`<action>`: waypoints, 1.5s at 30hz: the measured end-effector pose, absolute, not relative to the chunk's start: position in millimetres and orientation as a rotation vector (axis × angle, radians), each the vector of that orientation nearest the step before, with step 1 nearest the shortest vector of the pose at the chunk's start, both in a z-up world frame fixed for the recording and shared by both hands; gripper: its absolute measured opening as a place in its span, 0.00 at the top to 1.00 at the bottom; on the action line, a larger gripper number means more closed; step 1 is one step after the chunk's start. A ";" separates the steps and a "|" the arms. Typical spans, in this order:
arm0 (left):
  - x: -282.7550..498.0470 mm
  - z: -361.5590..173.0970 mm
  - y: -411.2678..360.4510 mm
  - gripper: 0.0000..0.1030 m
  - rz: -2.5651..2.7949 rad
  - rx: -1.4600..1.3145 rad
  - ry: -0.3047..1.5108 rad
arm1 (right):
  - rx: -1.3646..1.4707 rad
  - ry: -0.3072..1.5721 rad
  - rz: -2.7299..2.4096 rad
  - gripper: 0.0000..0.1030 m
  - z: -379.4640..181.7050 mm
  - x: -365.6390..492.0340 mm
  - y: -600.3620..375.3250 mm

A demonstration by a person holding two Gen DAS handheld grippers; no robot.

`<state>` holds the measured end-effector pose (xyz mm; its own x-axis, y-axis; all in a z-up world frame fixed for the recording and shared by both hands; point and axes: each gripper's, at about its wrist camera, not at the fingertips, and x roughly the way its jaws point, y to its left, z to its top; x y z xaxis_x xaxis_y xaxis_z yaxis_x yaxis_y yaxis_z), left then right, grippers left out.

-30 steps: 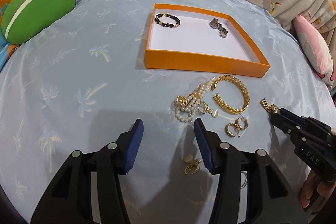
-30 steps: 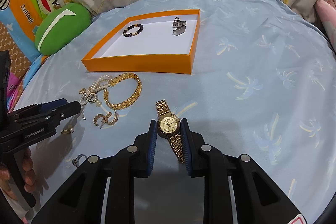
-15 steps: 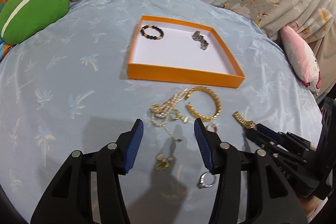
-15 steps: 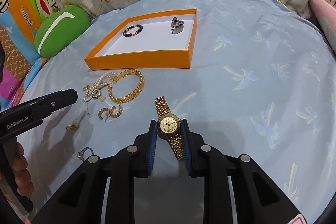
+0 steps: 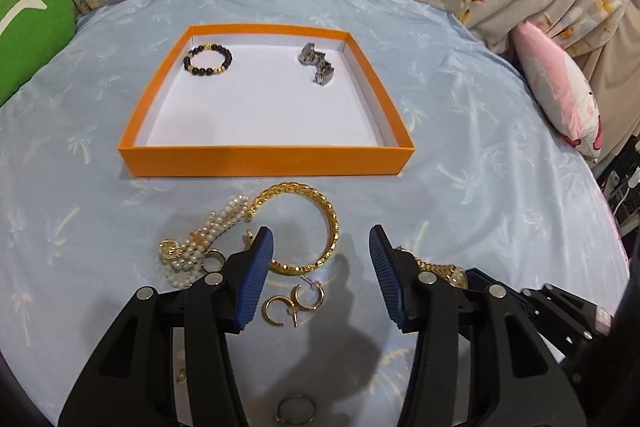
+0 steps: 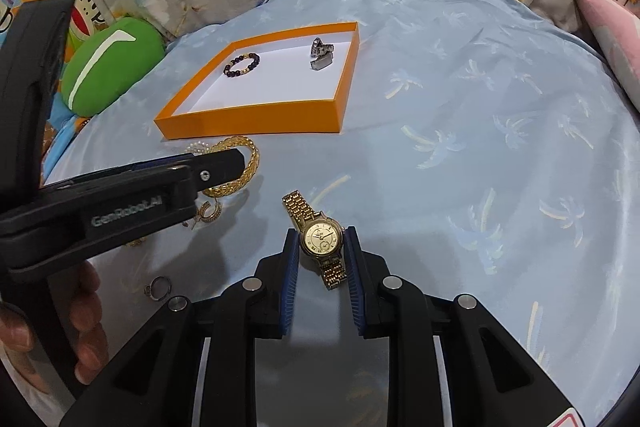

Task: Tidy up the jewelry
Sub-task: 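Grasp the gold chain bangle with the left tool while the right holds the gold watch, then lower both items into the orange box and open both tools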

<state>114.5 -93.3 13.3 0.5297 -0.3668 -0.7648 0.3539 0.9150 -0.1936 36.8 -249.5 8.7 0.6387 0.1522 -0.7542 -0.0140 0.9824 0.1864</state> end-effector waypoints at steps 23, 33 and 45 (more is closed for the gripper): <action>108.4 15.2 -83.2 0.98 -0.448 -0.048 0.902 | 0.200 0.847 0.107 0.79 16.6 37.5 -253.1; 90.9 45.7 -64.2 0.97 -0.475 -0.101 0.857 | 0.196 0.792 0.135 0.79 44.3 35.0 -244.0; 101.0 94.3 -44.2 0.97 -0.464 -0.105 0.762 | 0.170 0.696 0.179 0.79 96.4 53.5 -235.4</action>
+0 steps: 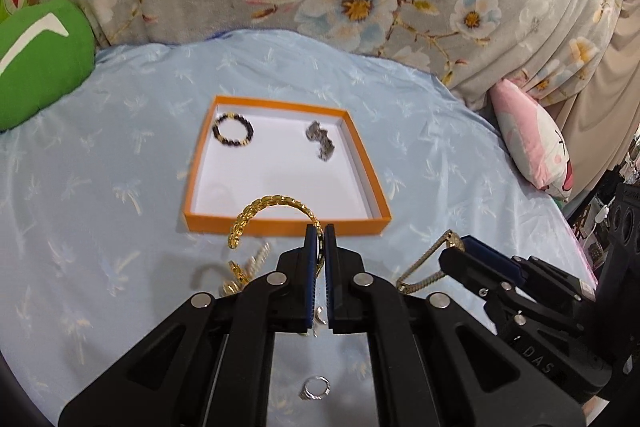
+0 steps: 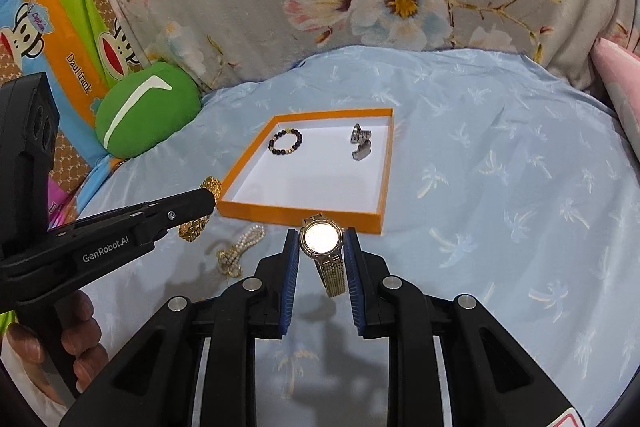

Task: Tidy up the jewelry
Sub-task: 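Lower both items into the orange box and open both tools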

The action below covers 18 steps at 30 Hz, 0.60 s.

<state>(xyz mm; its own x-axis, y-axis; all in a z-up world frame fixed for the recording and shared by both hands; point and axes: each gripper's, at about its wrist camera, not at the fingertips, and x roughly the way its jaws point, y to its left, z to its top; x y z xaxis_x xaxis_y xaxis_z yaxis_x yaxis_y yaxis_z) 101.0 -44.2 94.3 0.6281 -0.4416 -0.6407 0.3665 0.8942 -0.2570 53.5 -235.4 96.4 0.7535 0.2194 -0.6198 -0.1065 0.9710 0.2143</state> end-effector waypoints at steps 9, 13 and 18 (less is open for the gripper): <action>158.7 121.8 -35.5 0.97 -0.418 -0.084 0.686 | 0.158 0.593 0.175 0.79 140.3 121.1 -237.4; 192.4 113.4 -41.2 0.97 -0.416 -0.083 0.692 | 0.175 0.608 0.173 0.79 132.0 158.9 -237.5; 229.1 85.2 -53.8 0.97 -0.411 -0.080 0.735 | 0.185 0.681 0.170 0.79 99.2 196.4 -231.7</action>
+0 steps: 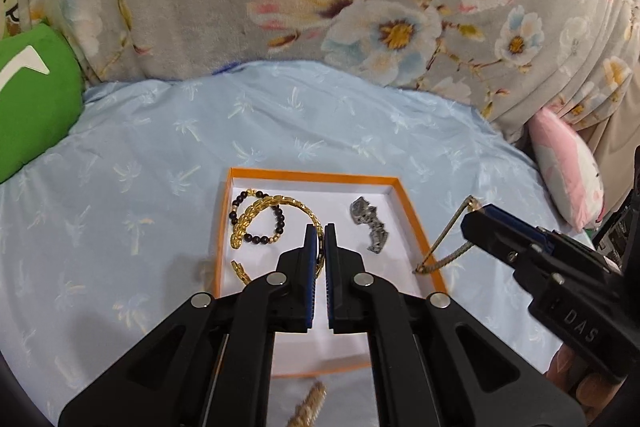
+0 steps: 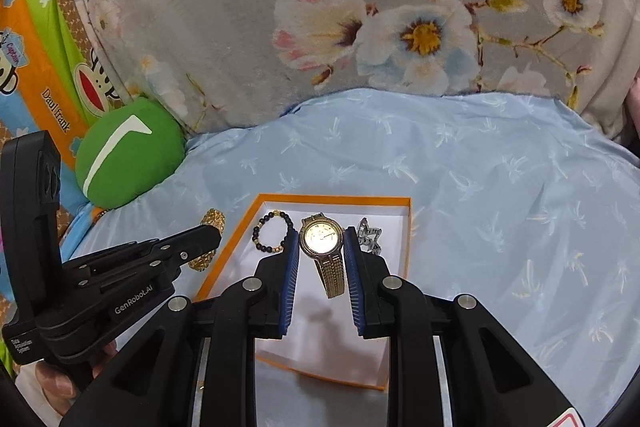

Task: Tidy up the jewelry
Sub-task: 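Lower both items into the orange box and open both tools, then move the right tool to the pearl necklace and grasp it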

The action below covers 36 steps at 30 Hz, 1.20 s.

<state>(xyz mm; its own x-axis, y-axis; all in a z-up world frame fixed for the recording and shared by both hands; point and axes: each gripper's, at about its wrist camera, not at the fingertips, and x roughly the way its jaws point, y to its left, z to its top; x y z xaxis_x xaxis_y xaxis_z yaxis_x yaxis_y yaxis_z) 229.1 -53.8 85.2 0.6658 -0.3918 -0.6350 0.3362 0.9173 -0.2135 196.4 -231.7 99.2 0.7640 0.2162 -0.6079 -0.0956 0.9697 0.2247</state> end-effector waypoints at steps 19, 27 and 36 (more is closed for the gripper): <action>242.2 35.6 -53.6 0.59 -0.374 -0.075 0.789 | 0.196 0.781 0.084 0.71 37.2 205.2 -244.0; 184.9 62.8 -1.9 0.59 -0.308 -0.126 0.742 | 0.196 0.749 0.078 0.63 55.4 128.7 -253.5; 106.4 51.7 27.0 0.59 -0.273 -0.125 0.780 | 0.132 0.806 0.105 0.63 36.5 41.5 -228.5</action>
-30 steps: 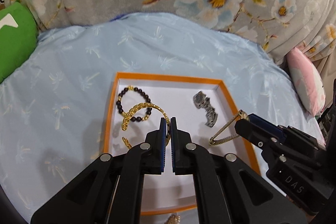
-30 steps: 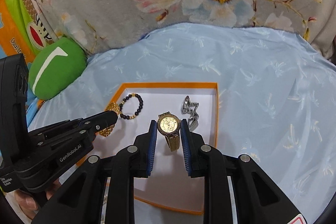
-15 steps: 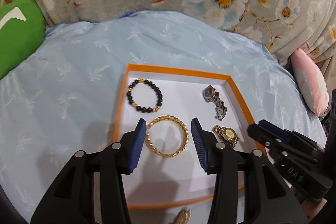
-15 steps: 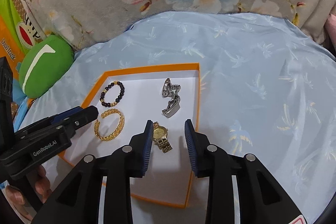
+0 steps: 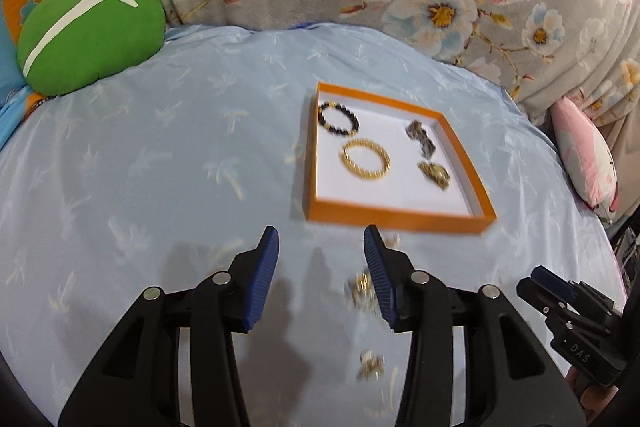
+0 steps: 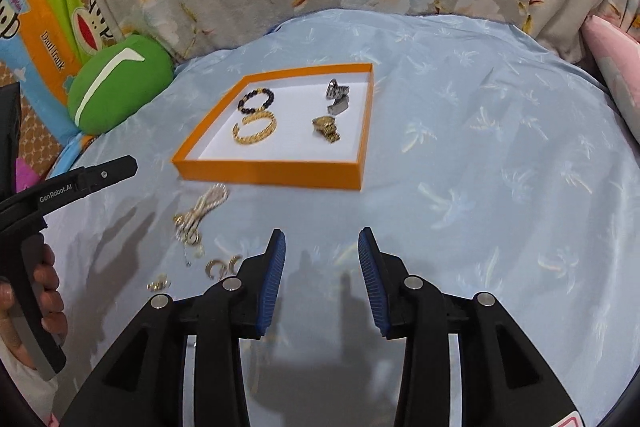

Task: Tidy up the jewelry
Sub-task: 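Move the right tool to the pearl necklace and grasp it, then grasp the silver ring with the left tool while the right holds the pearls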

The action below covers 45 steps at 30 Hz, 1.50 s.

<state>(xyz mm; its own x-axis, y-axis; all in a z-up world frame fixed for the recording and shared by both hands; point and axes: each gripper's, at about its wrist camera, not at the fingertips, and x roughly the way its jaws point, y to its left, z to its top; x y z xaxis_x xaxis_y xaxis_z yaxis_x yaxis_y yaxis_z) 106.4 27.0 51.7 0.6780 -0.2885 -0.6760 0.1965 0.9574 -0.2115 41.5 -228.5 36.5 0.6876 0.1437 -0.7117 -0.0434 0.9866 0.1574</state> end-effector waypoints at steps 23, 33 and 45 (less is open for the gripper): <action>21.7 14.8 17.0 0.59 -0.295 -0.079 0.856 | 0.106 0.868 0.245 0.64 25.2 -9.7 -172.7; 32.9 14.5 39.9 0.59 -0.242 -0.112 0.850 | 0.178 0.873 0.288 0.64 38.3 60.7 -154.6; 45.4 14.7 75.9 0.59 -0.186 -0.156 0.846 | 0.244 0.977 0.305 0.79 7.5 136.7 -124.8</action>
<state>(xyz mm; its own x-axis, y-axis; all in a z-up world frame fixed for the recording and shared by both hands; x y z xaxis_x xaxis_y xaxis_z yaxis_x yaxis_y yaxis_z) 45.4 75.9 14.7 0.6485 -0.2252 -0.7271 0.1012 0.9723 -0.2109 136.7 -124.8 7.5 0.5231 0.3603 -0.7724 -0.1430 0.9305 0.3372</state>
